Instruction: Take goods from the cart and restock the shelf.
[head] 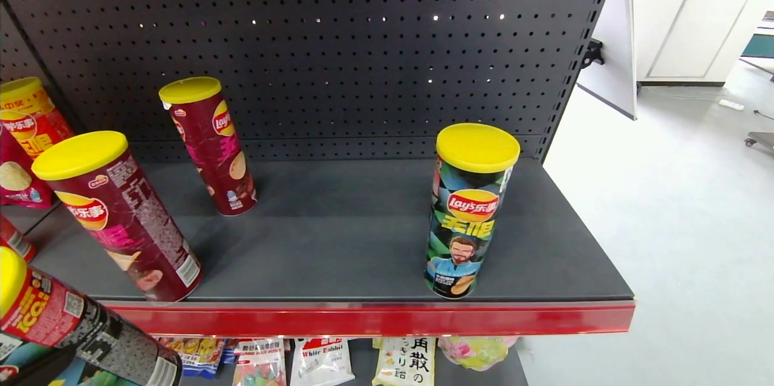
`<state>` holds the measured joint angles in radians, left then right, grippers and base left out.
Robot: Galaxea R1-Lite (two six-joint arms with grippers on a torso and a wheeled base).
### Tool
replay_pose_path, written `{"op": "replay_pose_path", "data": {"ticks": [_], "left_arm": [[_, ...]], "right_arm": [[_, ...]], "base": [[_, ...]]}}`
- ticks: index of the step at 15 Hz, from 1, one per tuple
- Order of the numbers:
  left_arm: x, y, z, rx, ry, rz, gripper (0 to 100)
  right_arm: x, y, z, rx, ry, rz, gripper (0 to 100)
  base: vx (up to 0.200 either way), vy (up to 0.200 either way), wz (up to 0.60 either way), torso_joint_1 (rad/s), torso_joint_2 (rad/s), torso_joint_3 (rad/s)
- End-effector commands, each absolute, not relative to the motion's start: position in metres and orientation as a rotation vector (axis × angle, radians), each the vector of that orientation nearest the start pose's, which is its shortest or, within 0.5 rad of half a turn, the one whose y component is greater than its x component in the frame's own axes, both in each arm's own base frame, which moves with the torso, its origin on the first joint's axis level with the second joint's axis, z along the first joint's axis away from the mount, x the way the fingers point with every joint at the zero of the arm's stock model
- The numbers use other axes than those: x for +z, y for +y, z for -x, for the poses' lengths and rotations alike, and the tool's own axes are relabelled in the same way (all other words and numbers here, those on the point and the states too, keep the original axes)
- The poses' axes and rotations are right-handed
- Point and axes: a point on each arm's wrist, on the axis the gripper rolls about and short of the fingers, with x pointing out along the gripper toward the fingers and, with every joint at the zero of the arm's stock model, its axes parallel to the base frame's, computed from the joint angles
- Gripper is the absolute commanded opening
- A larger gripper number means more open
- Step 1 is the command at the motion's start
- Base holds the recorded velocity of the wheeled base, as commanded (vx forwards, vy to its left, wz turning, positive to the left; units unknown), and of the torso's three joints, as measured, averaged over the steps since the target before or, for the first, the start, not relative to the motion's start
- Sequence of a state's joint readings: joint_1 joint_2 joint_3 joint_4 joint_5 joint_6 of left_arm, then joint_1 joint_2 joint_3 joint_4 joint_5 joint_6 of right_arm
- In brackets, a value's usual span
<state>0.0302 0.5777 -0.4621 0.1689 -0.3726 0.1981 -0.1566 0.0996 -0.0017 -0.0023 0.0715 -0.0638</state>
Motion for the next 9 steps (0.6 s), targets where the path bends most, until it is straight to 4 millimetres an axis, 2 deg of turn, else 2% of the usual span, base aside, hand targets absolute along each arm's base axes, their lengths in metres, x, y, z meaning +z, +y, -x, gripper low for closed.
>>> {"op": "replay_pose_path", "data": {"ticks": [1,2,9], "left_arm": [[0.1909,-0.0074,-0.0267,-0.365,0.237,-0.139,0],[0.1909,-0.0076,-0.0263,-0.373,0.235,-0.140,0],[0.1932,-0.0092,-0.0244,-0.436,0.217,-0.149,0]], "right_arm": [[0.0782,0.0039,0.0146,-0.081,0.100,0.053,100],[0.0782,0.0039,0.0146,-0.081,0.100,0.053,100],[0.0782,0.0030,0.0148,-0.017,0.098,0.056,100]], "base": [[0.000,0.000,0.00,0.000,0.00,0.000],[0.000,0.000,0.00,0.000,0.00,0.000],[0.000,0.000,-0.60,0.003,0.00,0.004]]}}
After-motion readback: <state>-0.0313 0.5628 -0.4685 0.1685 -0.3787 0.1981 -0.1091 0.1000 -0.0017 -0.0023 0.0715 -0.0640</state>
